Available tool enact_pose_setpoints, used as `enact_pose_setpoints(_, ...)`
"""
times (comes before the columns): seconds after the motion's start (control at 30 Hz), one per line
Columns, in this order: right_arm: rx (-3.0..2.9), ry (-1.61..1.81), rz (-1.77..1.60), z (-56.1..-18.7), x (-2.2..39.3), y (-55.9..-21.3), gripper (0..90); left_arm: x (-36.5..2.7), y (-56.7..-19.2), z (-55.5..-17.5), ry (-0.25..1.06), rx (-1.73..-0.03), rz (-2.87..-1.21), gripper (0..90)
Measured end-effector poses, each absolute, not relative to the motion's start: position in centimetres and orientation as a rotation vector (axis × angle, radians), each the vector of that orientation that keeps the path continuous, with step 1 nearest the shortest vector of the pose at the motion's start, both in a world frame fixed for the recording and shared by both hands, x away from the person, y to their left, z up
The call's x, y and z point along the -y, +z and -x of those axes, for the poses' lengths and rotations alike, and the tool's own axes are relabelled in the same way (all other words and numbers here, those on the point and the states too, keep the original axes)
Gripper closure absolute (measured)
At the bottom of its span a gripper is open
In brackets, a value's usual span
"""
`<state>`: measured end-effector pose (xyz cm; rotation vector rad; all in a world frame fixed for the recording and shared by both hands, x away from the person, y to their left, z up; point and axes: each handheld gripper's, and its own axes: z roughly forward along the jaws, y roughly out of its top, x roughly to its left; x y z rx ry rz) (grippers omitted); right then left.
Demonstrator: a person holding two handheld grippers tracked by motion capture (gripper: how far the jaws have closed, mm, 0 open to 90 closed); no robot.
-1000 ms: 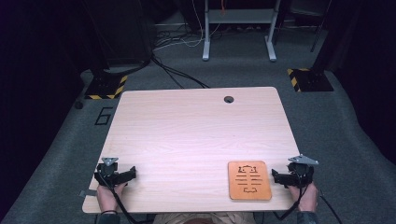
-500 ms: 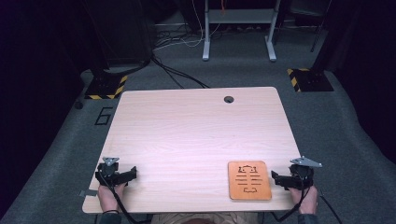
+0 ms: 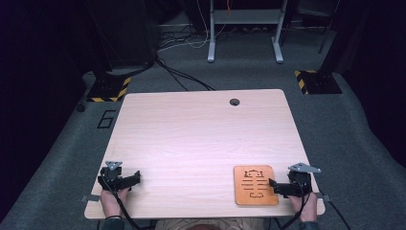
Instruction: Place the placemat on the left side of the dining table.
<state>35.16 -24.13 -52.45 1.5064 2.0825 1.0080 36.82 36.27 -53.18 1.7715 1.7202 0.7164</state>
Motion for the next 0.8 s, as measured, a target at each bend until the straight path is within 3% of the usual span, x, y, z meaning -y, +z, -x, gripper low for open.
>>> enact_pose_setpoints(0.8, -2.113, 0.998, -1.485, -35.3, 23.58, -52.34, 0.7, -36.25, -53.18, -36.81, 0.716, -1.722, -1.77, 0.1)
